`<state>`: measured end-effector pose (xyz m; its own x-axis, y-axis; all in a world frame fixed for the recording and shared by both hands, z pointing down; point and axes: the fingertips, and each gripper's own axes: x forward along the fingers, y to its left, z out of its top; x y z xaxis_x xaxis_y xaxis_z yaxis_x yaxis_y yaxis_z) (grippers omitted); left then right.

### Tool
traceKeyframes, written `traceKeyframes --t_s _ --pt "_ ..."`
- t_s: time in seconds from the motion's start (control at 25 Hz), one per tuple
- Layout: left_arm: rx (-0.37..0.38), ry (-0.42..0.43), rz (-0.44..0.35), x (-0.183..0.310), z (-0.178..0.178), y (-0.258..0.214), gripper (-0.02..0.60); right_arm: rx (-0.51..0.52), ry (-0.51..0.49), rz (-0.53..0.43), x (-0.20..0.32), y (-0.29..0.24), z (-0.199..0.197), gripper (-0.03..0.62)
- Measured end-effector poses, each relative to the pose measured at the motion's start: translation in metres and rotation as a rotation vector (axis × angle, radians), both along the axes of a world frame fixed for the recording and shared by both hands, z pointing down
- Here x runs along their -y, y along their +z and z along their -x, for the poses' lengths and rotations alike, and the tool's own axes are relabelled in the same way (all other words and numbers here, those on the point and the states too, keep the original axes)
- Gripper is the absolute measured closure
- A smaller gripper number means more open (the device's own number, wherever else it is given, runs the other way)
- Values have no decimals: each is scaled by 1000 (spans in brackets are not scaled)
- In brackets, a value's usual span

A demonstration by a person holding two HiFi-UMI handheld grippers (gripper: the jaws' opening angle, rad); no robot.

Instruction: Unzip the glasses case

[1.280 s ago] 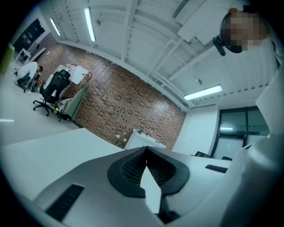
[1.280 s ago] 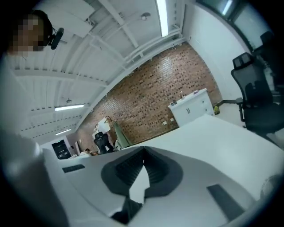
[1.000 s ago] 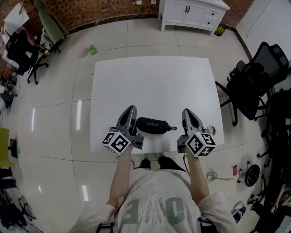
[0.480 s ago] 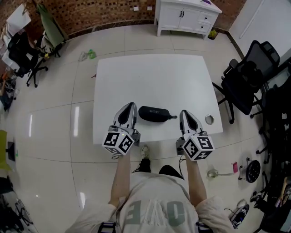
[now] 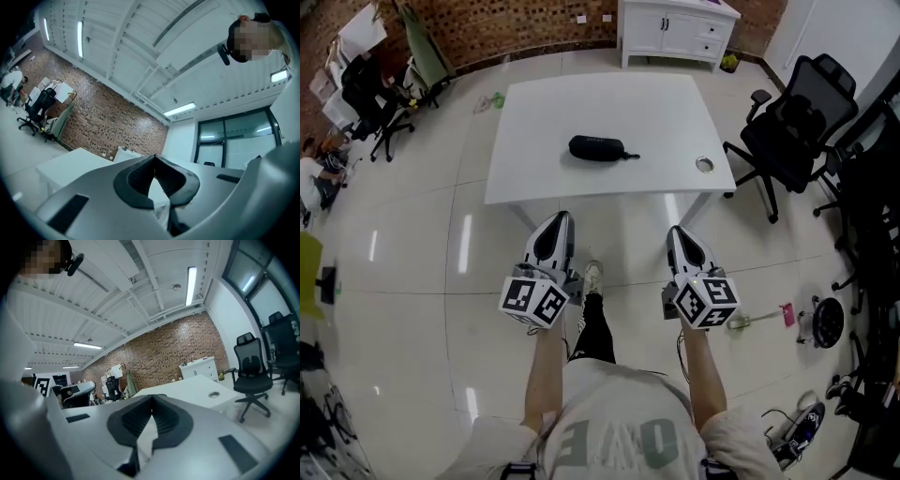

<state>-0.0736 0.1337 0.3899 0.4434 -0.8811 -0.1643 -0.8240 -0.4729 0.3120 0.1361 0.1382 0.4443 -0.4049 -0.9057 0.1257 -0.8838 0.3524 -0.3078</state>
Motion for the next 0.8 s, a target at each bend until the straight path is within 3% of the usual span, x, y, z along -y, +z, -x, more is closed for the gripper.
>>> traceKeyframes --t_s 0.16,0.36,0.8 --pt "42 -31 11 -106 -19 -11 577 6 -47 41 -98 -3 -9 594" --pt "85 -59 12 -187 -21 -30 577 4 -90 21 -181 -27 1 594" --pt "71 -111 52 -257 -4 -32 577 32 -103 -30 -260 -57 21 594"
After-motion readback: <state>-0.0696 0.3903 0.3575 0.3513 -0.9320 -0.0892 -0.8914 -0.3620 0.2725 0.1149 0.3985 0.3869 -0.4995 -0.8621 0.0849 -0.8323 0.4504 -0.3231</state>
